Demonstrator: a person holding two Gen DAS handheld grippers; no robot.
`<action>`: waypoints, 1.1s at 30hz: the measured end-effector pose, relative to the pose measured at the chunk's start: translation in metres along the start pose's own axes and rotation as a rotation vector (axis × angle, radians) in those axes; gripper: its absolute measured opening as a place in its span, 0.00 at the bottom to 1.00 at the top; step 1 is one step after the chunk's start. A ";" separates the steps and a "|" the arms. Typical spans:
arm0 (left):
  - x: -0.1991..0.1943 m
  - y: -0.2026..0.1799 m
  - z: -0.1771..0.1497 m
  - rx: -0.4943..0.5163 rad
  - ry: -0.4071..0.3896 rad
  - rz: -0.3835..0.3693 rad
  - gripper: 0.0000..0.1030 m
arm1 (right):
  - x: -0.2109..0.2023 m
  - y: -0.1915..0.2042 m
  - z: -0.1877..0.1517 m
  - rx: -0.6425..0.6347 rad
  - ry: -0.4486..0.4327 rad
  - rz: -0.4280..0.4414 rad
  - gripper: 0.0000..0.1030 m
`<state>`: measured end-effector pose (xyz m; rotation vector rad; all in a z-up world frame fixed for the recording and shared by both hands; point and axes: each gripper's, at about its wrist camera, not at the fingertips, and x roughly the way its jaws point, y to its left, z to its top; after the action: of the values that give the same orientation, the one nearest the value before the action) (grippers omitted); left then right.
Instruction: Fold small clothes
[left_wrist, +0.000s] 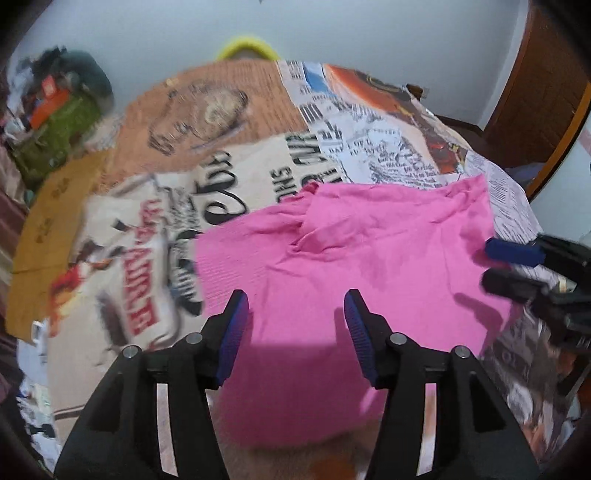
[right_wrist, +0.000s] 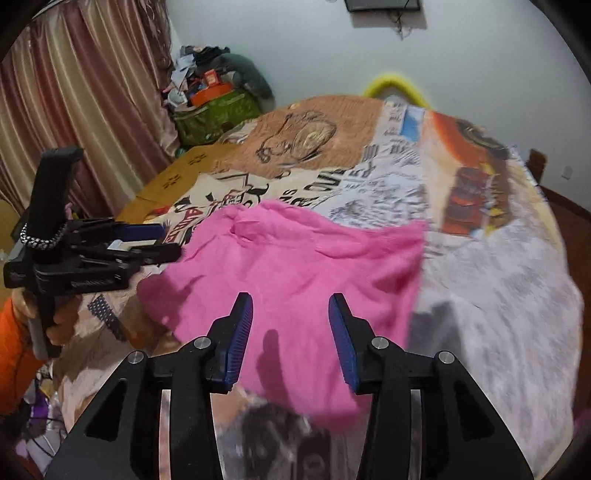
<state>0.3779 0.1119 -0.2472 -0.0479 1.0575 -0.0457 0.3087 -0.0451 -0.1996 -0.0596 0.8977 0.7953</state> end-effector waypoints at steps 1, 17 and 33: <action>0.007 0.000 0.002 -0.008 0.013 -0.007 0.52 | 0.005 -0.002 0.001 0.010 0.009 0.009 0.38; 0.019 0.073 0.019 -0.238 -0.045 0.133 0.54 | -0.029 -0.057 -0.017 0.033 -0.028 -0.221 0.39; 0.013 0.068 -0.040 -0.283 0.095 -0.043 0.71 | -0.029 -0.051 -0.041 0.154 -0.007 -0.145 0.69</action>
<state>0.3504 0.1784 -0.2824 -0.3276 1.1519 0.0634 0.3027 -0.1140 -0.2189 0.0134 0.9347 0.5895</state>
